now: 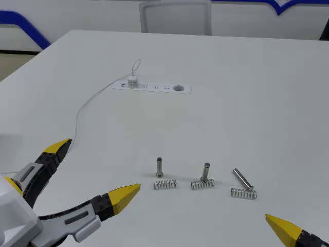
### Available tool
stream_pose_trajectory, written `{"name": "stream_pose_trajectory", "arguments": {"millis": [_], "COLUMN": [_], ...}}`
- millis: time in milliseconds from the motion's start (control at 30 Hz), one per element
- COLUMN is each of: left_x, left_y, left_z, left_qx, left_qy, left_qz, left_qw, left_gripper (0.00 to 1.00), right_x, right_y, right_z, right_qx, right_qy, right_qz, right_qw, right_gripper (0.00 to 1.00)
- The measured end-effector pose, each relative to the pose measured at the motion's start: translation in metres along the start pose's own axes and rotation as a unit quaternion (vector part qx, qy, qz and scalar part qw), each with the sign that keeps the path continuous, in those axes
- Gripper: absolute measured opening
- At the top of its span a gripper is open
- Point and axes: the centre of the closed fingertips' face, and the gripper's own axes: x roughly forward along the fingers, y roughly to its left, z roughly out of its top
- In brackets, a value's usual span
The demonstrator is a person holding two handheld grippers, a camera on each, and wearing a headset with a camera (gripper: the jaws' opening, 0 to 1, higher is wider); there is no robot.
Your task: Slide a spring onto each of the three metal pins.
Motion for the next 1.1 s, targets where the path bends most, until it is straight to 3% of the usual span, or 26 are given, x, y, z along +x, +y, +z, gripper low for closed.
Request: {"name": "stream_pose_trajectory", "arguments": {"millis": [100, 233, 567, 1100], "left_x": [0.001, 0.0, -0.003, -0.004], "left_y": [-0.001, -0.002, 0.01, 0.015], "left_z": [-0.003, 0.002, 0.003, 0.002], "left_qx": [0.004, 0.006, 0.0, -0.009], "left_qy": [0.008, -0.003, -0.009, -0.008], "left_qz": [-0.003, -0.001, 0.025, 0.038], "left_qw": [1.0, 1.0, 0.9996, 0.9992], "left_gripper": [1.0, 1.0, 1.0, 1.0], "right_x": [-0.001, -0.001, 0.001, 0.002], "right_y": [-0.001, -0.001, 0.005, 0.007], "right_z": [0.001, 0.007, 0.01, 0.009], "right_qx": [-0.007, -0.004, -0.001, -0.006], "right_qy": [-0.002, -0.015, -0.024, -0.024], "right_qz": [-0.004, -0.006, 0.01, 0.015], "right_qw": [1.0, 0.9999, 0.9997, 0.9996], "right_gripper": [0.9, 0.9, 0.88, 0.85]}}
